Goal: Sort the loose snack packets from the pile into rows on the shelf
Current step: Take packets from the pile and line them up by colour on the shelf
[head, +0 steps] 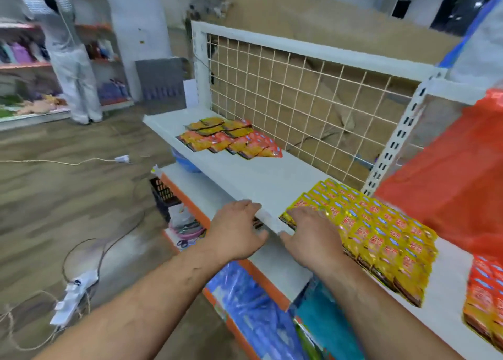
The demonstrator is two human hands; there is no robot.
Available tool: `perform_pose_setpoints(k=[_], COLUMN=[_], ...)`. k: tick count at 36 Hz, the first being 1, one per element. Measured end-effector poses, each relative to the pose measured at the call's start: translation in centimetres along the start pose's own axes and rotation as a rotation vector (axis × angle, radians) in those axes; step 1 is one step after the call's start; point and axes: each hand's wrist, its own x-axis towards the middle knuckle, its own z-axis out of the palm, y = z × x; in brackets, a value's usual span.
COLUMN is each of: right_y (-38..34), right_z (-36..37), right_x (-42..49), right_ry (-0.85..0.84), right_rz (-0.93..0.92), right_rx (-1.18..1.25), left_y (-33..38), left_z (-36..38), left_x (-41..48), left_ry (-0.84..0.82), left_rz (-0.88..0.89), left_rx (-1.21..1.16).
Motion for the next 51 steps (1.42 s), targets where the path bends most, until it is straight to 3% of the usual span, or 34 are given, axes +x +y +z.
perform_pose_setpoints(k=[11,26,36,43,51], right_y=[-8.2,-10.2,-7.9,-8.2,-8.6], right_z=[1.8,5.7,7.6,8.8,9.3], right_x=[10.6,28.7,34.9,37.1,39.5], right_ry=[-0.059,-0.109,-0.051,0.122,0.11], right_rz=[-0.081,0.002,0.181,0.49,0.722], right_rx=[-0.023,0.073,0.109,0.267,0.283], left_y=[-10.8,-18.2,-19.4,-20.9,-21.8], left_z=[-3.3,-3.1,-1.3,0.0,-0.7], left_x=[5.3,21.1,30.7,36.0,38.6], left_ry=[0.012,-0.07,-0.078,-0.142,-0.163], left_rz=[-0.087,-0.009,0.233,0.412,0.606], left_rx=[-0.01,0.12,0.202,0.386,0.419])
